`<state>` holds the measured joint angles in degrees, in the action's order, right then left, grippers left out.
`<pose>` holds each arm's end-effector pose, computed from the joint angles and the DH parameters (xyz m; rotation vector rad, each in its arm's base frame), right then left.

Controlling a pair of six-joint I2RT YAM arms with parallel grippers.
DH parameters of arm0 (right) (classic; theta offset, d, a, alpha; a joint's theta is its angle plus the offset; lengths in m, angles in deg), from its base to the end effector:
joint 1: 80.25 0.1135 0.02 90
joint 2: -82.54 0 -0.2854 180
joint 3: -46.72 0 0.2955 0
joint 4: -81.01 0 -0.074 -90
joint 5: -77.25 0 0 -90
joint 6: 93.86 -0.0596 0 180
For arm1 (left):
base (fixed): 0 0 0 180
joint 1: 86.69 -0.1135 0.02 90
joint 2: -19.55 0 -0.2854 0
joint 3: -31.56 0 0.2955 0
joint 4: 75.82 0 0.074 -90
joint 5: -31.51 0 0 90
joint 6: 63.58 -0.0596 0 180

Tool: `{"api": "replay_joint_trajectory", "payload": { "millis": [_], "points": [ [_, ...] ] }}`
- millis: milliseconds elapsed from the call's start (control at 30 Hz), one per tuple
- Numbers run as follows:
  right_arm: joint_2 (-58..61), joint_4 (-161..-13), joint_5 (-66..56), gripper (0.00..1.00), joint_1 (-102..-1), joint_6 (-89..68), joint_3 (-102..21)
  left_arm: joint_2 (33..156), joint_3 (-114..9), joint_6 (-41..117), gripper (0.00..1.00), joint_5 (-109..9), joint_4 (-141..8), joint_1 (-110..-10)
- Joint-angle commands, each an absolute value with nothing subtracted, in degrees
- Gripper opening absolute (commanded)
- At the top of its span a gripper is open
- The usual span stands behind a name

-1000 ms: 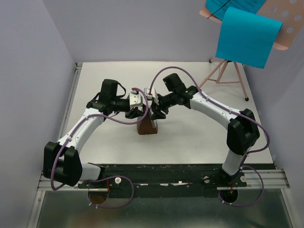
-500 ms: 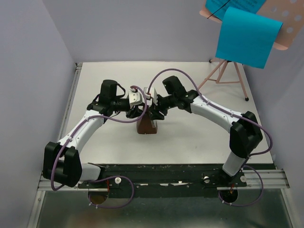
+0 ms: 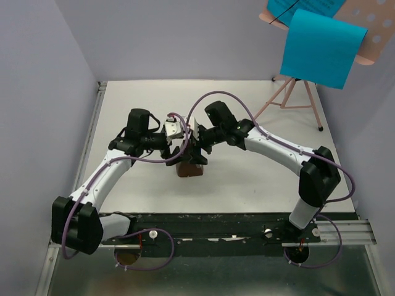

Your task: Pack up the instrument practice props

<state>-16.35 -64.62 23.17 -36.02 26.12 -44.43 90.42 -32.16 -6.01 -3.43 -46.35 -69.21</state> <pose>0.2963 0.3373 0.2737 -1.6186 1.6019 0.8491 0.2776 -0.1387 0.2819 1.2927 1.5605 -0.8848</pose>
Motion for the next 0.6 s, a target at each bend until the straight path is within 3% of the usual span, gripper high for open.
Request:
{"api": "replay_joint_trajectory", "payload": {
  "millis": [0,400,567],
  "points": [
    [-13.62,-62.76,23.73,1.00,-36.21,24.17,-48.84,86.35,-35.70,-1.90,0.99,-9.79,-38.45,-69.19],
    [-17.82,-52.03,27.06,0.99,-38.33,32.09,-59.38,79.41,-34.91,15.42,0.99,-25.43,-30.71,-73.23],
    [-19.76,-51.86,26.72,1.00,-37.80,32.43,-58.51,80.11,-34.91,18.86,0.99,-30.29,-30.10,-75.00]
  ]
}}
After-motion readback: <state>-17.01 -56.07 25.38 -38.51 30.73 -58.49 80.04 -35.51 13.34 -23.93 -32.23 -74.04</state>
